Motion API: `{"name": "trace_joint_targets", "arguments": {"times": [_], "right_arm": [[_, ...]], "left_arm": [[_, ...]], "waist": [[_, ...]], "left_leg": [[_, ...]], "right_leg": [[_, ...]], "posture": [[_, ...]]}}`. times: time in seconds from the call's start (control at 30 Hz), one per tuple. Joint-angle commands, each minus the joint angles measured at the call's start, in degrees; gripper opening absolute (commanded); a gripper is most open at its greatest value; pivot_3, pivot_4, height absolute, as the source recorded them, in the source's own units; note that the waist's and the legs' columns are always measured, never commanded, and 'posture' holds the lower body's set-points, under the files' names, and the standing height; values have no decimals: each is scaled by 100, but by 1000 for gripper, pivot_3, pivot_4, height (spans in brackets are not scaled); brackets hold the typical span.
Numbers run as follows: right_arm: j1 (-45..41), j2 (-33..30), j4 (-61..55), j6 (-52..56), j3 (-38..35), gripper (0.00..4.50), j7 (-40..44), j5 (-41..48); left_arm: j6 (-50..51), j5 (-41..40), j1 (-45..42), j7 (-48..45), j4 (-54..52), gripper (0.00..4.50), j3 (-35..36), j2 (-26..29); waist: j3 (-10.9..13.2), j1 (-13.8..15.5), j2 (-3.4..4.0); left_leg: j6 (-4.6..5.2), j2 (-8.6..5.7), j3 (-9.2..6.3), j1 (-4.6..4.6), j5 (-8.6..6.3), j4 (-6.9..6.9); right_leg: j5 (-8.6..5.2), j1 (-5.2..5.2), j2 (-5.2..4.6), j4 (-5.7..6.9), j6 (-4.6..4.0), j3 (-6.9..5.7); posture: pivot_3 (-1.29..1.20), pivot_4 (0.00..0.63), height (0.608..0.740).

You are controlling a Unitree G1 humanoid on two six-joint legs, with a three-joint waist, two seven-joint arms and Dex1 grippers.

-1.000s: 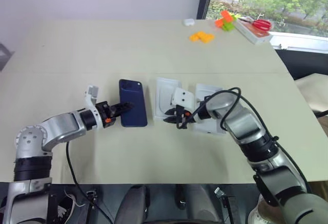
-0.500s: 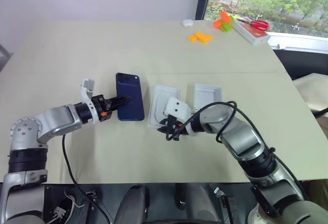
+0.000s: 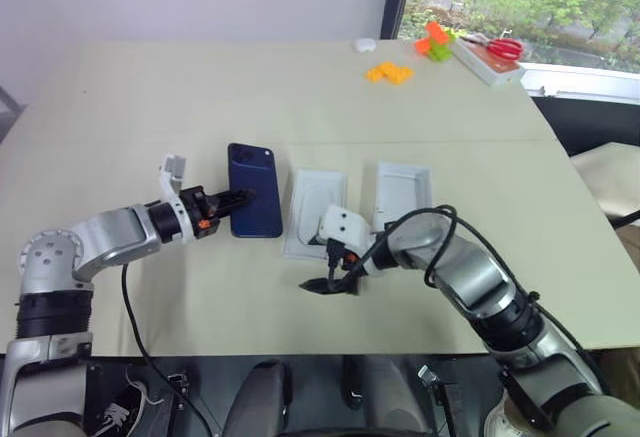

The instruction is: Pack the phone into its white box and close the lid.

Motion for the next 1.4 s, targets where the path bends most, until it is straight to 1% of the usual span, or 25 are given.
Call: {"name": "trace_joint_targets", "arguments": {"times": [0.03,0.07,0.17,0.23,0.3,0.4,0.47,0.53,0.73,0.83,0.93,1.0,1.1,1.4], "right_arm": [[-255,83,30,-247,-1008,4421,179,736],[-262,23,79,-430,-1245,4421,278,888],[-214,-179,172,-753,-1554,4421,479,1117],[-48,-466,421,-1611,-1812,4421,617,930],[52,-704,758,-2087,-2055,4421,691,885],[222,-884,1431,-3483,-2472,4421,647,673],[250,-893,1696,-3712,-2662,4421,564,733],[374,-987,1674,-3999,-2572,4421,633,613],[598,-914,1464,-4240,-2524,4421,504,648],[631,-889,1391,-4216,-2538,4421,411,690],[656,-892,1431,-4265,-2526,4421,354,651],[655,-886,1444,-4279,-2516,4421,332,658],[651,-831,1423,-4269,-2506,4421,271,698],[613,-838,1394,-4273,-2457,4421,174,669]], "left_arm": [[106,-135,-182,-135,-360,0,-98,-22],[147,-84,-216,-149,-422,0,-192,-6],[191,-13,-265,-177,-503,0,-331,14],[202,88,-391,-247,-537,0,-457,-73],[156,129,-524,-214,-506,0,-566,-203],[53,461,-641,-156,-444,0,-729,-568],[-15,572,-657,-121,-382,0,-763,-798],[-120,534,-680,42,-252,0,-741,-1017],[-100,816,-887,308,172,0,-766,-1426],[5,834,-1009,442,321,0,-716,-1458],[231,977,-1126,457,457,0,-698,-1294],[424,1182,-1198,389,541,0,-754,-1165],[509,1456,-1323,259,766,0,-707,-1189],[777,2158,-1510,-100,887,0,-669,-1630]], "waist": [[0,12,0],[0,26,0],[-1,20,-1],[-1,27,-1],[0,29,0],[-1,20,-1],[-1,1,-1],[0,-15,-1],[0,11,0],[0,12,0],[0,9,0],[0,5,0],[0,13,0],[0,18,0]], "left_leg": [[1,-1,1,-1,0,1],[3,-4,1,-1,1,2],[16,-12,1,-5,1,5],[18,-12,2,-6,0,4],[18,-12,2,-7,0,4],[19,-16,10,-5,0,5],[19,-16,12,-1,0,5],[16,-7,16,-1,1,4],[5,4,11,2,8,4],[12,-3,13,1,14,14],[15,-1,8,-5,12,42],[19,-1,8,-5,10,54],[21,-2,8,-5,9,66],[25,-3,4,2,7,78]], "right_leg": [[1,0,2,0,-1,0],[1,1,2,0,-1,0],[1,5,-5,-2,-1,0],[1,3,-5,-3,-1,0],[0,4,-5,-4,0,-1],[1,6,-8,-5,0,4],[1,7,-8,-2,0,6],[1,5,-3,-1,0,7],[3,3,7,6,-3,7],[3,8,6,5,-3,8],[4,11,10,13,-3,7],[4,16,10,18,-3,7],[5,22,12,19,-3,6],[10,40,11,15,2,5]], "posture": [[0,150,740],[0,150,740],[0,150,740],[0,150,740],[0,150,740],[0,150,740],[0,150,740],[0,150,740],[0,150,740],[0,150,740],[0,150,740],[0,150,740],[0,150,740],[0,150,740]]}}
